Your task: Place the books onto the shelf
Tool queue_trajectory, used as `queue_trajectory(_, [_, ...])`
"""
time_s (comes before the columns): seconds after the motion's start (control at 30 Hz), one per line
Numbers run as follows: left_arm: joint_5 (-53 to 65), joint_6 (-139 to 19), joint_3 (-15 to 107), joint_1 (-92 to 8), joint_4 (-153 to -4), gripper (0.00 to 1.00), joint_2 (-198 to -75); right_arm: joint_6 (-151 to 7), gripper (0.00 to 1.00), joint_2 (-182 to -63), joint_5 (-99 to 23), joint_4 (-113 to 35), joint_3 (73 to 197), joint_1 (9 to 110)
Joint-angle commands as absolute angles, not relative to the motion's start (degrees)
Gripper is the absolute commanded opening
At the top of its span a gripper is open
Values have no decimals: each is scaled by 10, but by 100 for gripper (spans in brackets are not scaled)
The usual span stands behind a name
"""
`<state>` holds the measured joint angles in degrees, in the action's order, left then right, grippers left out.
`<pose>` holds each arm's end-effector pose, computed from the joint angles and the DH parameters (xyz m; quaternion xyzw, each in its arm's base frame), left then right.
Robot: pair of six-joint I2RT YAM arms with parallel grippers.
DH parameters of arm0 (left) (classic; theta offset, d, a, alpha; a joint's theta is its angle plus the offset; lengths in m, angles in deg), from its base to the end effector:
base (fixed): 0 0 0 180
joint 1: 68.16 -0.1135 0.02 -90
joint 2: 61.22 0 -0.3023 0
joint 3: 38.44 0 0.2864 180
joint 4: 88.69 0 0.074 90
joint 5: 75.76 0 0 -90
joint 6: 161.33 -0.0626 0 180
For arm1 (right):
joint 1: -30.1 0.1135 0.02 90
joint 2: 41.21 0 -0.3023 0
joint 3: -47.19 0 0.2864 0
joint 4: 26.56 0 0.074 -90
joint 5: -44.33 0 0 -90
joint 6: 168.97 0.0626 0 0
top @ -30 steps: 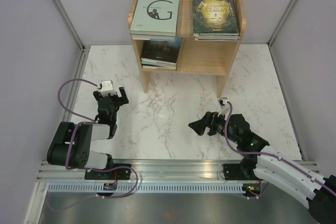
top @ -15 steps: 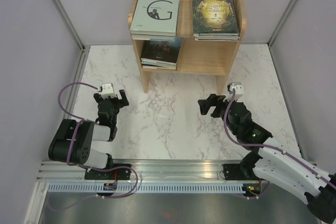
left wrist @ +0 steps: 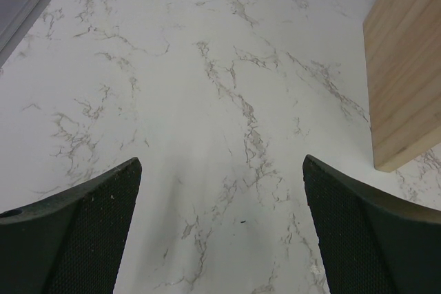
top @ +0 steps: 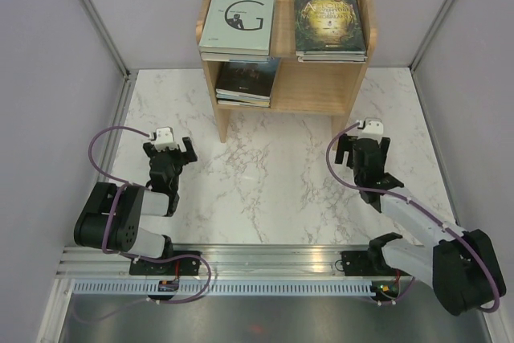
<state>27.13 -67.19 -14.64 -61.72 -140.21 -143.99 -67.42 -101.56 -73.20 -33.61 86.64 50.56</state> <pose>0.2634 -0.0157 0.1505 -0.0590 0.7481 0.0236 0.6605 0.2466 0.0611 0.2133 0.0576 0.8393 -0.0580 0.5374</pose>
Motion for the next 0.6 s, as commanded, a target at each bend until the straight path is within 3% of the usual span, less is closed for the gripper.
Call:
queue_trajectory(0.0, [273, -704, -149, -619, -1447, 100, -1436, -713, 98, -1042, -701, -250, 817, 459])
queue_trajectory(0.13, [273, -704, -148, -619, -1447, 100, -1437, -715, 98, -1071, -627, -159, 771, 379])
queue_trajectory(0.4, [273, -704, -149, -619, -1446, 100, -1436, -693, 98, -1171, -570, 85, 759, 332])
queue_trajectory(0.57, [273, -704, -148, -619, -1446, 100, -1436, -727, 98, -1261, -546, 164, 786, 315])
